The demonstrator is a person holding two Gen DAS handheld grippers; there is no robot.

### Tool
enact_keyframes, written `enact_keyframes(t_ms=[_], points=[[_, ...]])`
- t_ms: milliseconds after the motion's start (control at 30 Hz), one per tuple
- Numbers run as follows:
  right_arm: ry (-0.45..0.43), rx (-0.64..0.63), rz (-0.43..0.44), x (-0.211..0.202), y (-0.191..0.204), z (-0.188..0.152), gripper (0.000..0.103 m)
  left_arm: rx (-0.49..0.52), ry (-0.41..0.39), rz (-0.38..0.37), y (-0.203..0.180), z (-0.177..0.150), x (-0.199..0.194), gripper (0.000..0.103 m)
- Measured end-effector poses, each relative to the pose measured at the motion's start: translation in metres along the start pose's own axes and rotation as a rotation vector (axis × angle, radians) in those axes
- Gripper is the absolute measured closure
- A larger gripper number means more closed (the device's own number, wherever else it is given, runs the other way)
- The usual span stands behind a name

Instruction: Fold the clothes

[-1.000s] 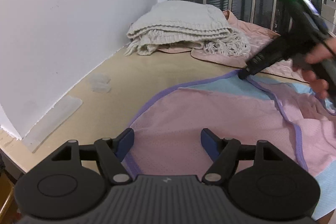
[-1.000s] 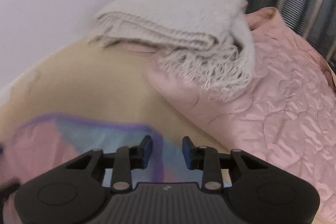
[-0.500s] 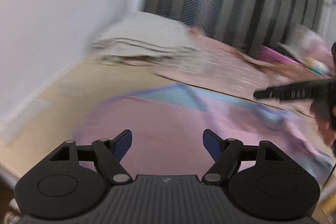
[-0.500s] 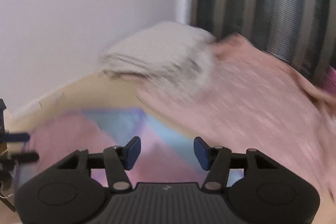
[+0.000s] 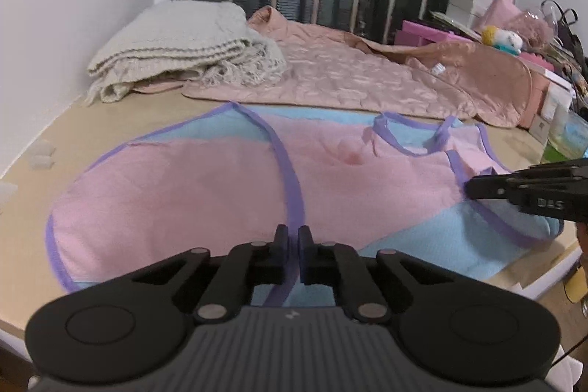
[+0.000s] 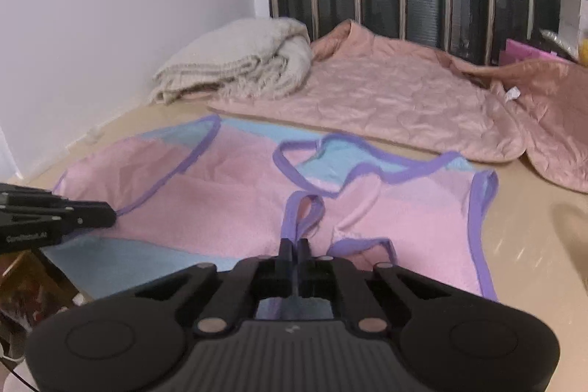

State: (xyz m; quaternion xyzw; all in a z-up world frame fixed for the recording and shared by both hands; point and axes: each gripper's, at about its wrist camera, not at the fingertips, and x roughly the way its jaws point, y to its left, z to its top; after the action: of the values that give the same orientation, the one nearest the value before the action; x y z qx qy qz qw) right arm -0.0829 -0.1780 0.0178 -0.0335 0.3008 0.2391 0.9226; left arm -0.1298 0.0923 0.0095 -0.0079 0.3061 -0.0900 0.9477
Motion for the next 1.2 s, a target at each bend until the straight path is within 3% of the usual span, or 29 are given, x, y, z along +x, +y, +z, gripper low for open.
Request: enact_keyframes(t_ms=[133,233,267,400,433,533,600,767,833,933,1033,1133,1167,1200], points=[[-0.046,-0.018,0.021,-0.031,0.005,-0.003,0.102,-0.001,-0.007,0.011,0.001,0.002,-0.008,0.098],[0.028,-0.086,0.052,-0.029,0.012,-0.009,0.097,-0.015,0.024,0.025,0.005,-0.001,-0.003,0.093],[0.039,-0.097,0.057,-0.028,0.013,-0.01,0.09,-0.016,0.021,0.025,0.006,-0.002,-0.004,0.091],[-0.049,0.007,0.016,-0.022,-0.003,0.006,0.063,-0.018,-0.001,0.019,0.005,-0.004,-0.011,0.061],[-0.063,0.028,0.008,-0.016,-0.007,0.011,0.062,-0.01,-0.003,0.019,0.003,-0.004,-0.011,0.06],[0.005,0.07,0.025,0.015,-0.009,0.022,0.064,0.011,0.007,0.022,-0.001,-0.006,-0.007,0.06],[0.027,0.07,0.014,0.024,-0.002,0.02,0.071,0.016,0.012,0.027,-0.002,-0.008,-0.005,0.06],[-0.037,0.004,-0.086,0.012,0.014,0.004,0.071,0.011,0.014,0.024,0.002,-0.009,-0.004,0.06],[-0.092,-0.019,-0.078,-0.005,0.018,0.001,0.07,0.007,0.013,0.02,0.004,-0.009,-0.004,0.06],[-0.072,-0.03,-0.029,-0.004,0.024,0.0,0.072,-0.008,0.011,0.014,0.006,-0.009,-0.003,0.058],[-0.041,-0.044,-0.053,0.016,0.03,-0.002,0.073,-0.012,0.013,0.012,0.006,-0.009,-0.003,0.058],[-0.035,-0.035,-0.065,0.026,0.033,-0.002,0.085,-0.009,0.013,0.014,0.006,-0.009,-0.004,0.058],[-0.034,-0.018,-0.066,0.026,0.032,-0.003,0.101,-0.011,0.012,0.016,0.006,-0.01,-0.005,0.058],[-0.033,0.008,-0.07,0.023,0.029,-0.003,0.101,-0.016,0.012,0.02,0.007,-0.01,-0.005,0.058]])
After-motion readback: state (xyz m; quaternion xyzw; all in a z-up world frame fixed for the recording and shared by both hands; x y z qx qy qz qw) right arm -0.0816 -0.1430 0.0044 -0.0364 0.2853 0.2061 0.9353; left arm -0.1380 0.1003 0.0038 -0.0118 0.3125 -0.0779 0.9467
